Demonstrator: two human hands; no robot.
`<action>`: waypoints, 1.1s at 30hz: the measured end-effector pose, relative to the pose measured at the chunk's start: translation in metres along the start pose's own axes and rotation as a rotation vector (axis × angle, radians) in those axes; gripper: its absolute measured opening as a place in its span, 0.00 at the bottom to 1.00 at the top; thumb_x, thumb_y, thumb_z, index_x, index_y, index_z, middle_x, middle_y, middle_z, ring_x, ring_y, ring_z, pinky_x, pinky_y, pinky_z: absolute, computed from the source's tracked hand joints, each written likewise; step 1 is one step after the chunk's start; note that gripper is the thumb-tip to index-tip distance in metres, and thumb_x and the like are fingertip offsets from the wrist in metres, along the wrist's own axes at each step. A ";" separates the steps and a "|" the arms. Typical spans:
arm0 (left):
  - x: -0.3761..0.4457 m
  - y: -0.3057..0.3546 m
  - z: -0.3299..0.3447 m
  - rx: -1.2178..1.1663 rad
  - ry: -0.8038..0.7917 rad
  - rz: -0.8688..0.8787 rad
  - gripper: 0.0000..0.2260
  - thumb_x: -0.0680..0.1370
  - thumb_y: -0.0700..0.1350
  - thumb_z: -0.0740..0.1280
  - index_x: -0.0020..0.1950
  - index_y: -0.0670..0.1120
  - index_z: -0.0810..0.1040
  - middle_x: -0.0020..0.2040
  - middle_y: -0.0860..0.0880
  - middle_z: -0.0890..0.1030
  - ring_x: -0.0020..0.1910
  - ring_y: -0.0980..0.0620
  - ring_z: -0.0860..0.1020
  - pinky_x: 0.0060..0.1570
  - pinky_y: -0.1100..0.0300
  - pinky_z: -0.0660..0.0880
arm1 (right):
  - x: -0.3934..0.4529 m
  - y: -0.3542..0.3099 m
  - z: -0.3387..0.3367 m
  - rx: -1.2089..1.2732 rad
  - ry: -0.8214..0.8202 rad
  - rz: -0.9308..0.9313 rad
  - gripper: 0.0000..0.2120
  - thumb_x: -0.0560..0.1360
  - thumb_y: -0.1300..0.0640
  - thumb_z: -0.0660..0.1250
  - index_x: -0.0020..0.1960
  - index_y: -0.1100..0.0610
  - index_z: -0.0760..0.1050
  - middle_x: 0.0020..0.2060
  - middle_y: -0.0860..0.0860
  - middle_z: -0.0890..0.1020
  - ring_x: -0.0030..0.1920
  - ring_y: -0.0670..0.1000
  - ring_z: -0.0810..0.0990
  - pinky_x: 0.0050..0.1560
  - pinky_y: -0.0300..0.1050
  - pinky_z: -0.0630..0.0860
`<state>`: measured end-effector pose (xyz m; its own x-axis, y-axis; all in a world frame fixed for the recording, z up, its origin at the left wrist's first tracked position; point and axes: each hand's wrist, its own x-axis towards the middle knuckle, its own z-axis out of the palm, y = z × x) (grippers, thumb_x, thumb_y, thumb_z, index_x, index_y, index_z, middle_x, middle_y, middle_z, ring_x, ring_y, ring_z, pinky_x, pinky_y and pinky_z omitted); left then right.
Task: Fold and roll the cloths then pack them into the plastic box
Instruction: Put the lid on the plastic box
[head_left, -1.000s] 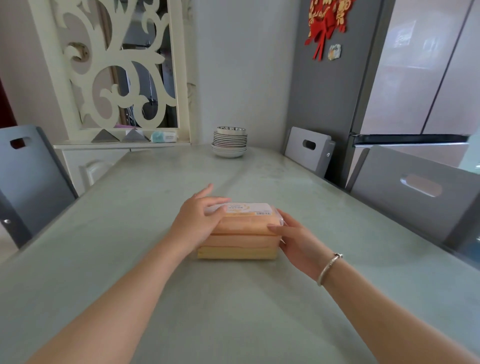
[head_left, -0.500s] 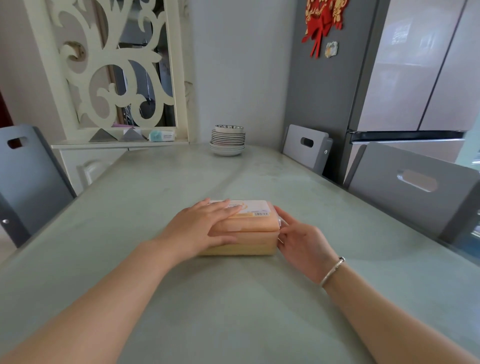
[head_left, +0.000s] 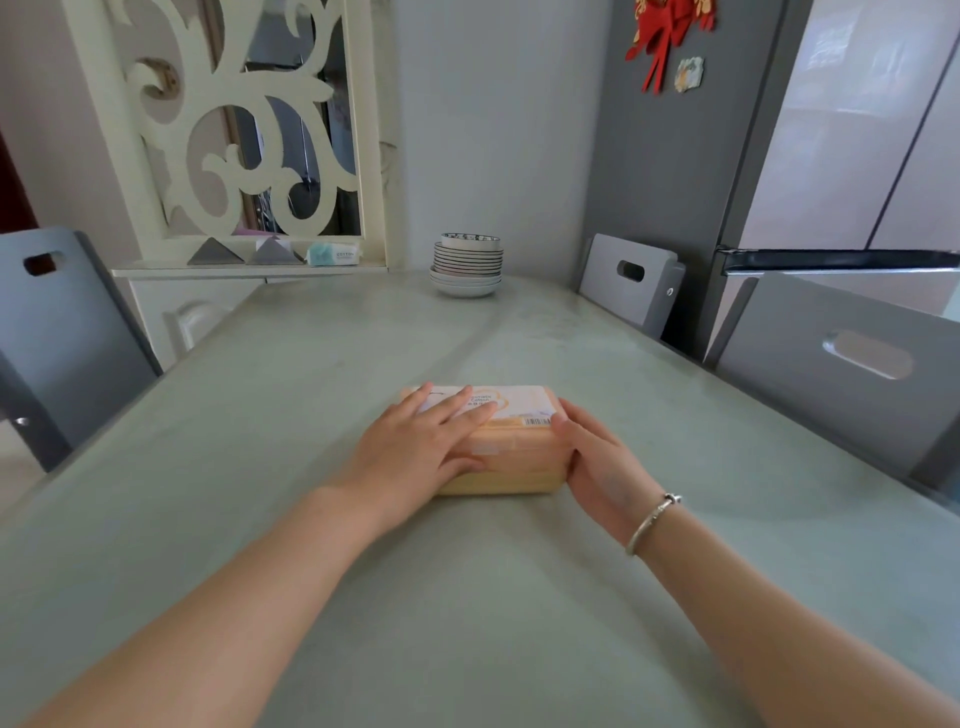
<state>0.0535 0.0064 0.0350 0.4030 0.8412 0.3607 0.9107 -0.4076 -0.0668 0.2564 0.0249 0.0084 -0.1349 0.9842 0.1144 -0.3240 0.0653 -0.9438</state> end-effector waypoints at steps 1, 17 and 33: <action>0.002 0.001 0.001 0.007 0.000 -0.008 0.28 0.78 0.62 0.54 0.75 0.63 0.48 0.77 0.59 0.51 0.77 0.48 0.52 0.71 0.58 0.54 | 0.003 -0.001 0.000 -0.007 0.008 0.001 0.12 0.80 0.63 0.56 0.59 0.58 0.74 0.56 0.55 0.81 0.58 0.54 0.78 0.64 0.50 0.70; 0.025 -0.016 0.019 -0.660 0.168 -0.189 0.35 0.65 0.51 0.78 0.70 0.52 0.70 0.76 0.50 0.60 0.76 0.49 0.54 0.74 0.55 0.53 | 0.033 0.013 -0.019 -0.231 0.201 -0.033 0.22 0.76 0.48 0.65 0.68 0.52 0.68 0.62 0.49 0.76 0.62 0.48 0.75 0.69 0.51 0.67; 0.169 0.032 0.070 -0.574 -0.114 -0.087 0.34 0.72 0.57 0.70 0.75 0.55 0.59 0.78 0.51 0.49 0.76 0.55 0.53 0.73 0.56 0.53 | 0.114 -0.032 -0.127 -0.473 0.425 -0.018 0.07 0.77 0.49 0.62 0.46 0.47 0.78 0.52 0.52 0.82 0.55 0.55 0.79 0.61 0.57 0.74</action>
<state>0.1568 0.1600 0.0286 0.3653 0.8999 0.2380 0.7587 -0.4360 0.4839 0.3708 0.1557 0.0124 0.2816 0.9552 0.0905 0.1387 0.0528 -0.9889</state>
